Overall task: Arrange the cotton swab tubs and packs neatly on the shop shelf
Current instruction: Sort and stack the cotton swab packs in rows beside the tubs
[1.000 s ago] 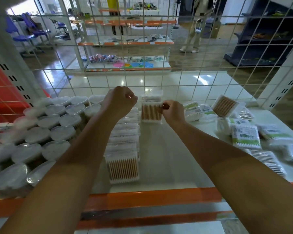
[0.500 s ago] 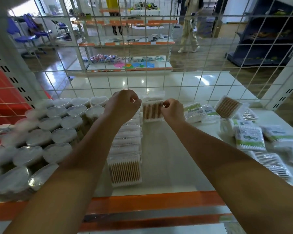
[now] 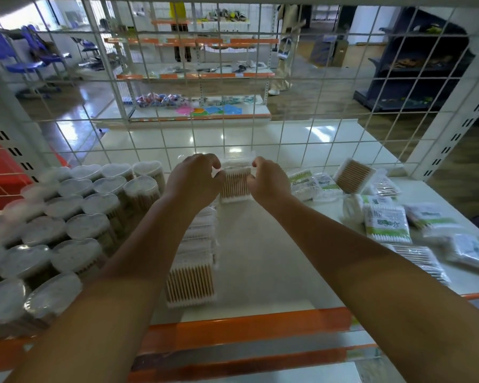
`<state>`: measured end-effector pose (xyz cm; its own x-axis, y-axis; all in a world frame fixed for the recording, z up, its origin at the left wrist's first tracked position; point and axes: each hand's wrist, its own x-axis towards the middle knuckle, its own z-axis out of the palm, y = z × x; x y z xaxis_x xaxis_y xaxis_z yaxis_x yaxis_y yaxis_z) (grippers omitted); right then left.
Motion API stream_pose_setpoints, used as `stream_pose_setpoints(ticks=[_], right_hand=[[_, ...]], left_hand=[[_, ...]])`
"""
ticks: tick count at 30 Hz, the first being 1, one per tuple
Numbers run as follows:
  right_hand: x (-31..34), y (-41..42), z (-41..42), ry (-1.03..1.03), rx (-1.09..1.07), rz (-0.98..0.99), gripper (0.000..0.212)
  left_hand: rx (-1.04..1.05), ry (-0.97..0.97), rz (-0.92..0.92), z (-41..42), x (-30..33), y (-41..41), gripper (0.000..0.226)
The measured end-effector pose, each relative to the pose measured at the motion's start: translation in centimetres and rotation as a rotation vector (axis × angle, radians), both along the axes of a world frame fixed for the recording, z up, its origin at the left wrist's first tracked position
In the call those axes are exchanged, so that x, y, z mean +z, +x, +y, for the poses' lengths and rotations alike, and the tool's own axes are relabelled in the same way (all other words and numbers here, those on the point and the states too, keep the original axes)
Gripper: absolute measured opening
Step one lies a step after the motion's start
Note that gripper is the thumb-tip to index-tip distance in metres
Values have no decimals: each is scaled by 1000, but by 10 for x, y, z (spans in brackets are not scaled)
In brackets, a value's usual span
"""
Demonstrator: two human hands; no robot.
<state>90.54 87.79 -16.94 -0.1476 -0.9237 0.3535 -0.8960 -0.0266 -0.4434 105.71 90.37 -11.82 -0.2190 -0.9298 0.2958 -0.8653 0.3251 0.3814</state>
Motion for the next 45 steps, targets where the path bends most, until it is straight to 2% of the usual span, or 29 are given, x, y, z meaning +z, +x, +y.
stream_pose_setpoints(ticks=[3, 6, 18, 24, 29, 37, 42, 45], right_hand=[[7, -4, 9, -23, 38, 132, 27], [13, -13, 19, -44, 43, 174, 25], [16, -72, 61, -1, 19, 126, 20], [26, -118, 79, 7, -29, 149, 30], [24, -151, 90, 50, -96, 123, 23], [23, -203, 103, 118, -172, 73, 30], [18, -226, 109, 173, -67, 108, 30], [12, -234, 110, 237, 37, 108, 40]], left_hand=[[-7, -25, -33, 6, 2, -14, 32], [-23, -35, -51, 13, 1, -28, 32], [-74, -28, -65, 42, -14, -86, 34], [-84, 17, -100, 57, -25, -117, 33], [-94, 25, -124, 64, -34, -144, 31], [-124, 122, -39, 73, -50, -183, 33], [-174, 227, -2, 82, -65, -200, 35], [-179, 243, 1, 84, -69, -207, 36]])
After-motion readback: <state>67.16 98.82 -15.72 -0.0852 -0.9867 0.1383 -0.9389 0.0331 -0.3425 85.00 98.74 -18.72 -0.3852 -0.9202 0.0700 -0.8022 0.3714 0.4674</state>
